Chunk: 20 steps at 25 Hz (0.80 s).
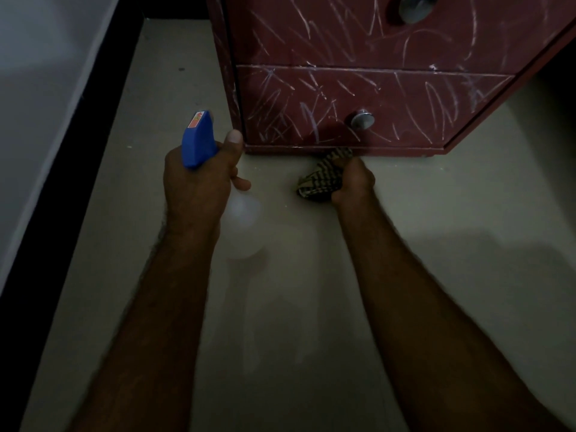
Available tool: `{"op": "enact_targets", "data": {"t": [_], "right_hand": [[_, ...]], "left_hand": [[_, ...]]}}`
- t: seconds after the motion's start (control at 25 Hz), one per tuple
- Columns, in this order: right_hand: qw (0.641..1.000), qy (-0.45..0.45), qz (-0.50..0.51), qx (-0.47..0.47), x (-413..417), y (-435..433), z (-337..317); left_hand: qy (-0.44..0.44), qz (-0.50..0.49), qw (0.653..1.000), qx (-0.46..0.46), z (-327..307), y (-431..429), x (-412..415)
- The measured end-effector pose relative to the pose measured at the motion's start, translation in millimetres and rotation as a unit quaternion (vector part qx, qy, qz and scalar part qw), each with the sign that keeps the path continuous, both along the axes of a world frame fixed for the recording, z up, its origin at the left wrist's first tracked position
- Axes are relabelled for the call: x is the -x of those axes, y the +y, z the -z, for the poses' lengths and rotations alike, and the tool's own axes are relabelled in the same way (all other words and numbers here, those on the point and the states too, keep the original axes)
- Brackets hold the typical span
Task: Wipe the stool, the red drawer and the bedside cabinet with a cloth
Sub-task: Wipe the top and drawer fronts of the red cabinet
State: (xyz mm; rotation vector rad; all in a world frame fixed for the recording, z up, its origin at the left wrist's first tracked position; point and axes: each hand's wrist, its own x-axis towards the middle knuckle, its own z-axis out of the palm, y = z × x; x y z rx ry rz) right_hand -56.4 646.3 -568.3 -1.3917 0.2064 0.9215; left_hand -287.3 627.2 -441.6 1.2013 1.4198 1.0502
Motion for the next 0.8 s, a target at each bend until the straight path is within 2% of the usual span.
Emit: {"op": "enact_targets", "data": {"t": [0.24,0.52,0.8], "right_hand": [[0.998,0.019,-0.048,0.031,-8,-5,-4],[0.995,-0.074,-0.012,0.072,-13,2,-3],[0.992,-0.117,0.025,0.048,3,-1,-7]], "left_hand": [[0.003,-0.001,1.000,-0.004,0,3,0],[-0.005,0.002,1.000,-0.007,2,6,2],[-0.004,0.004,1.000,-0.014,5,7,-2]]}}
